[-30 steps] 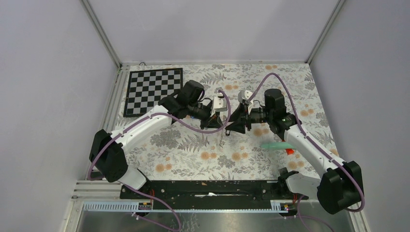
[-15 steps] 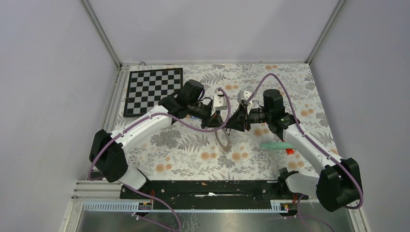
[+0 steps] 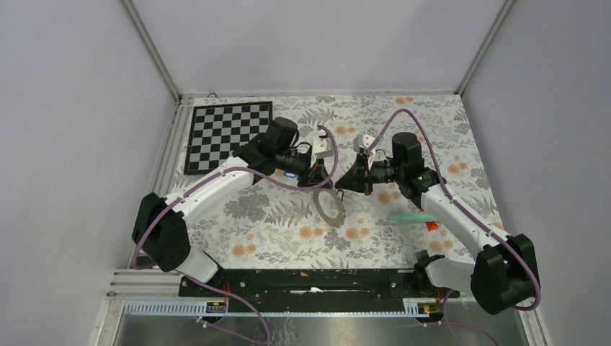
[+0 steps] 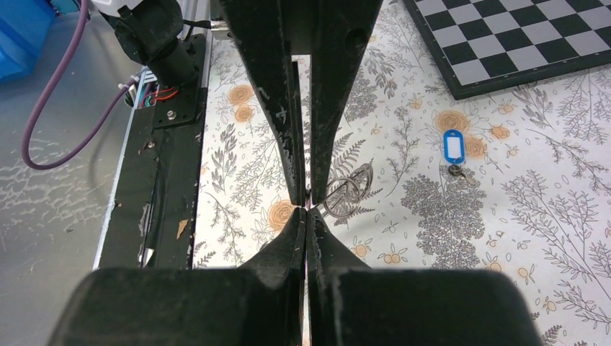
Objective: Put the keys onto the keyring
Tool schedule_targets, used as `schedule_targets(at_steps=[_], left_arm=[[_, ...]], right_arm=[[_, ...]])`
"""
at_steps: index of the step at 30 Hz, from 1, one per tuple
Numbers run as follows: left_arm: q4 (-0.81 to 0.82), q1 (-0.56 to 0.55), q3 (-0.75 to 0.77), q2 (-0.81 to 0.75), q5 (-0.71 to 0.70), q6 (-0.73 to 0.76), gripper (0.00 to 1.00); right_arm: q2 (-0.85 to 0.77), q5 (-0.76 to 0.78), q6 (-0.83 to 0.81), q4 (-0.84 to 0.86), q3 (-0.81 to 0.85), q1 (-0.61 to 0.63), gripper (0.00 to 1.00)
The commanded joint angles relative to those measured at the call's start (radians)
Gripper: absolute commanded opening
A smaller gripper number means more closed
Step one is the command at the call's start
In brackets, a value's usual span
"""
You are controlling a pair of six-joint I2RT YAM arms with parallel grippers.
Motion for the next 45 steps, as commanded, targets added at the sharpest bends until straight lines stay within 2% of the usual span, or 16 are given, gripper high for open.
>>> schedule_targets(at_steps=[1,4,8,11,15,17,21,34,41,45], left_arm=[[0.196,0.072,-0.019,-0.063,0.138,-0.139,0.15],[0.323,0.131,-0.060,-0.087,0.178,-0.251,0.29],[0.555,0.198,-0.176,-0.136,0.225,-0.429,0.39],[0.754,0.202,-0.246,-0.147,0.257,-0.548,0.41],[1.023,0.199,-0.310,-0.128,0.257,-0.706,0.41],[1.104,0.198,-0.318,-0.110,0.253,-0.758,0.41],[1.146,0.185,-0.308,-0.084,0.223,-0.767,0.40],[1.102,0.155,-0.296,-0.053,0.208,-0.690,0.36],[1.089,0.141,-0.275,-0.028,0.204,-0.676,0.22],[1.093,0.141,-0.277,-0.027,0.204,-0.672,0.08]], right_arm=[[-0.006,-0.017,0.094,0.094,0.045,-0.004,0.00],[0.011,-0.034,0.203,0.198,0.068,-0.011,0.00],[0.037,-0.064,0.445,0.437,0.059,-0.039,0.00],[0.057,-0.076,0.643,0.659,0.026,-0.059,0.00],[0.074,-0.061,0.732,0.792,-0.007,-0.068,0.00],[0.080,-0.052,0.762,0.836,-0.023,-0.069,0.00],[0.088,-0.043,0.790,0.881,-0.041,-0.070,0.00],[0.088,-0.041,0.818,0.921,-0.059,-0.070,0.00],[0.084,-0.039,0.814,0.922,-0.069,-0.070,0.00],[0.082,-0.039,0.808,0.918,-0.073,-0.070,0.00]])
